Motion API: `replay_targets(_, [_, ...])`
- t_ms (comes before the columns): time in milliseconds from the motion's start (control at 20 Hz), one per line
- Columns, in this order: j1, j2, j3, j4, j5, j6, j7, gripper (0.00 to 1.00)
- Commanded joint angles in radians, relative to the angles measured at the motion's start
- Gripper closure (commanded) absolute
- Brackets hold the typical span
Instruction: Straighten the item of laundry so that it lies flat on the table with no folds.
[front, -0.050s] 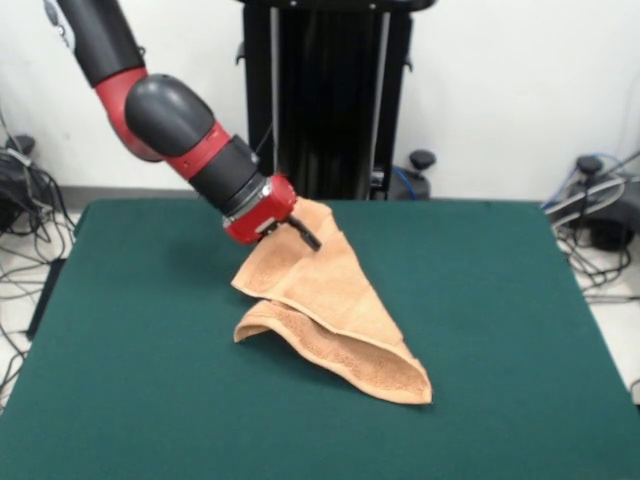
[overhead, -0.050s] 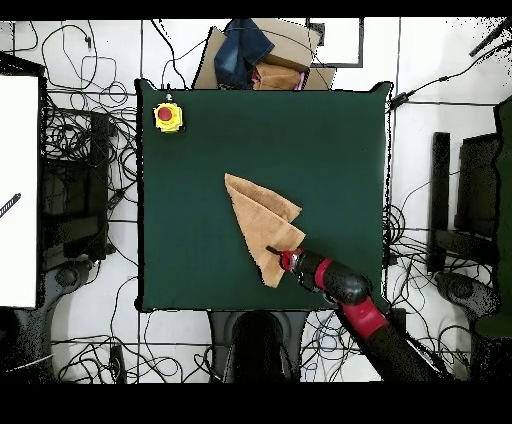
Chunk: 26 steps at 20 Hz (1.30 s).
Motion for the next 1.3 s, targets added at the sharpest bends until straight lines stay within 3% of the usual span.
replay_targets(50, [0.039, -0.016, 0.060, -0.164, -0.029, 0.077, -0.048, 0.00])
replay_targets(1300, [0.002, 0.025, 0.129, -0.183, -0.059, 0.087, -0.111, 0.00])
